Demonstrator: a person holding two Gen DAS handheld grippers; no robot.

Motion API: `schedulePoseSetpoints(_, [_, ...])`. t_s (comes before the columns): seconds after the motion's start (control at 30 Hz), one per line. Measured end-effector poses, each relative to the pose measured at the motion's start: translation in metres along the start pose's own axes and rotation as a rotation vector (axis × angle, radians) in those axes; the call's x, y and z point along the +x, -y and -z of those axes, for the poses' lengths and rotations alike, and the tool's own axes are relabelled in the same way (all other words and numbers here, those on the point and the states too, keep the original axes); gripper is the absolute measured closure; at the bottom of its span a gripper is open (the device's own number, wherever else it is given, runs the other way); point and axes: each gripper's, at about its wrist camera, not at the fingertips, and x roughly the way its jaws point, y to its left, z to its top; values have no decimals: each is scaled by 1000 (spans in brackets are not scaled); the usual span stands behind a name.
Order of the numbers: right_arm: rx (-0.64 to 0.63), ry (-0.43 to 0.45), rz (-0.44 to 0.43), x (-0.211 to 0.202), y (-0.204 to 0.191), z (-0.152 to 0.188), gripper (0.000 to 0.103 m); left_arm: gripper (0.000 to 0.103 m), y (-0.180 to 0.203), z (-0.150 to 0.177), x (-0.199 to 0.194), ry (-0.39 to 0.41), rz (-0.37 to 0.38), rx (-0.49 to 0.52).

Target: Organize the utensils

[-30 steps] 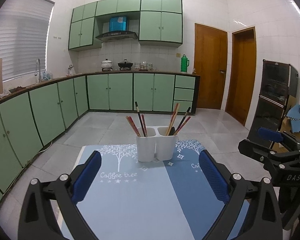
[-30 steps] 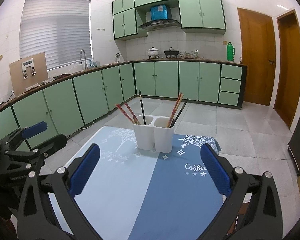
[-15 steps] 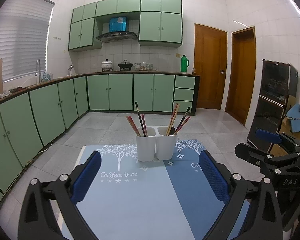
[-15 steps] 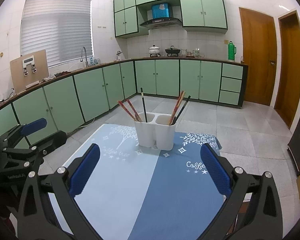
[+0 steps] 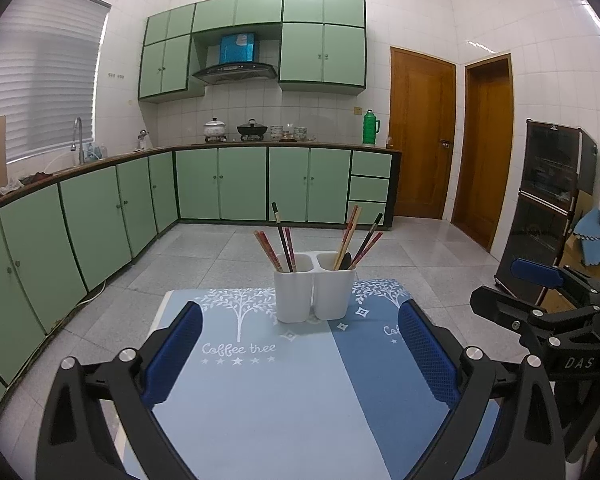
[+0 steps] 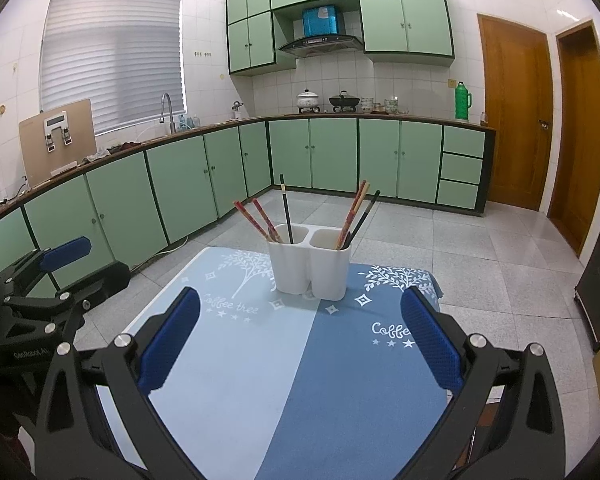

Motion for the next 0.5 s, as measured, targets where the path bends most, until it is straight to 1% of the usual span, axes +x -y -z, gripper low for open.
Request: schedulePoseSetpoints(0.5, [5,-4,0,1,2,2,6,7,-1,-1,-1,-1,-5,-3])
